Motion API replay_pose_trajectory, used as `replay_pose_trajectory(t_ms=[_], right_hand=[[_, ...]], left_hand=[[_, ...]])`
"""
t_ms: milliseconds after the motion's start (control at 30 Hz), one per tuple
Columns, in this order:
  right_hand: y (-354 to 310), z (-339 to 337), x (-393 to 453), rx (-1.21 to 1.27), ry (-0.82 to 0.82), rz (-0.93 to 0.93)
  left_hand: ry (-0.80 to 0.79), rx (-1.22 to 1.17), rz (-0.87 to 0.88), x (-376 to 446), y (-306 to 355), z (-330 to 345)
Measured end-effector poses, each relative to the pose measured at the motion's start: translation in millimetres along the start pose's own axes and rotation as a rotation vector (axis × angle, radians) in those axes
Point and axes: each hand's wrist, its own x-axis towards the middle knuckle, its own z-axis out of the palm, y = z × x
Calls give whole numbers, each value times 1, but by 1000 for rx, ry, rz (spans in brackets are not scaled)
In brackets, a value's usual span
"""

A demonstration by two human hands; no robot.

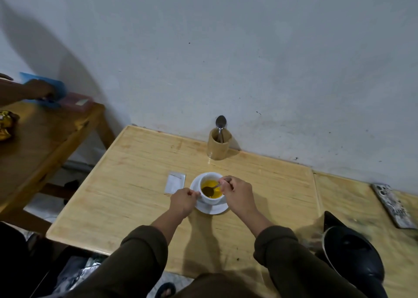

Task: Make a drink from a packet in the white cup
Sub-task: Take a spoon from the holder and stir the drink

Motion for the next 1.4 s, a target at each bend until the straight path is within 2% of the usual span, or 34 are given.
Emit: replay_pose_trajectory(t_ms=[267, 567, 800, 1033, 1233, 1400], right_hand=[[3, 0, 6, -177, 15, -121], [-7, -1, 11, -94, -82, -90], [-7, -1, 17, -243, -13, -129], [-9, -1, 13, -93, -83, -105], [-7, -1, 19, -226, -8, -93], [-9, -1, 17, -121, -73, -113]], left_hand=[[13, -10, -11, -2, 1, 1], [6, -38, -10, -1, 0, 1], [6, -34, -14, 0, -1, 2], [3, -30, -18, 0, -1, 1], [4, -3, -13, -1, 0, 1], [3, -1, -21, -1, 1, 0]])
